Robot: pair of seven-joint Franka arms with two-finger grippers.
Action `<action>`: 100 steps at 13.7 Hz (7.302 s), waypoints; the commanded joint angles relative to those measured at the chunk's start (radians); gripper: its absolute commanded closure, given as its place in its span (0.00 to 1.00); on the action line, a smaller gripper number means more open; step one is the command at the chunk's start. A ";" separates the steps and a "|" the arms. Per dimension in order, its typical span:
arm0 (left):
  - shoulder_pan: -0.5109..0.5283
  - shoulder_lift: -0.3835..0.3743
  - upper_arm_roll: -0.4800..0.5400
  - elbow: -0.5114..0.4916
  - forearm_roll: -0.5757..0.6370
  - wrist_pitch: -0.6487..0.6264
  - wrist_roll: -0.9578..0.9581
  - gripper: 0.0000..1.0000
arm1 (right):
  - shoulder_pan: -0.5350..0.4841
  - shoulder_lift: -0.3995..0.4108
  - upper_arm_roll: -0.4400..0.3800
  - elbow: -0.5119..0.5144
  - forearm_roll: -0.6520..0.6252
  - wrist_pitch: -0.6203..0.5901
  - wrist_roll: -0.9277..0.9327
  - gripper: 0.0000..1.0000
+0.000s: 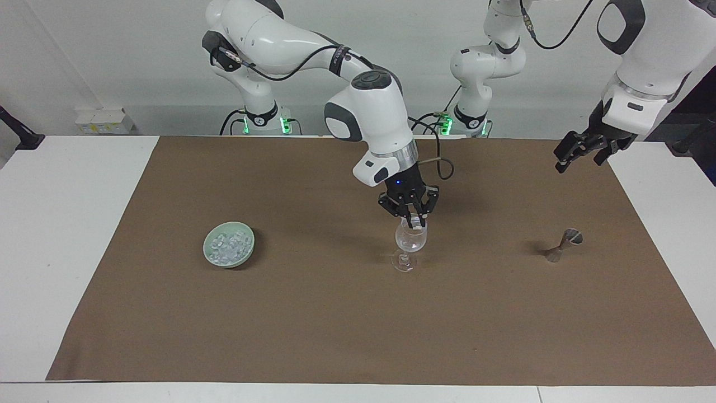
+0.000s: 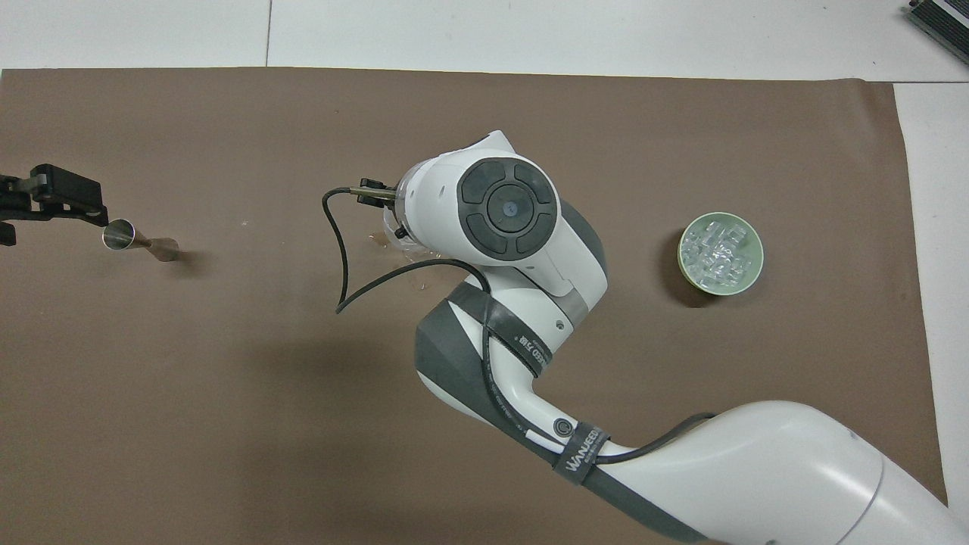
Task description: Pour wine and add ice with both arms
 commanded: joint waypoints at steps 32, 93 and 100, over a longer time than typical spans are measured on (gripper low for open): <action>-0.010 -0.007 -0.001 -0.011 -0.026 0.050 0.095 0.00 | -0.034 -0.254 -0.410 -0.002 0.117 -0.215 -0.239 0.00; -0.009 -0.003 0.001 -0.012 -0.009 0.083 0.174 0.00 | -0.080 -0.713 -0.806 -0.307 0.369 -0.715 -0.913 0.00; -0.009 -0.003 0.001 -0.012 -0.015 0.081 0.168 0.00 | -0.080 -0.712 -0.815 -0.306 0.369 -0.703 -0.920 0.00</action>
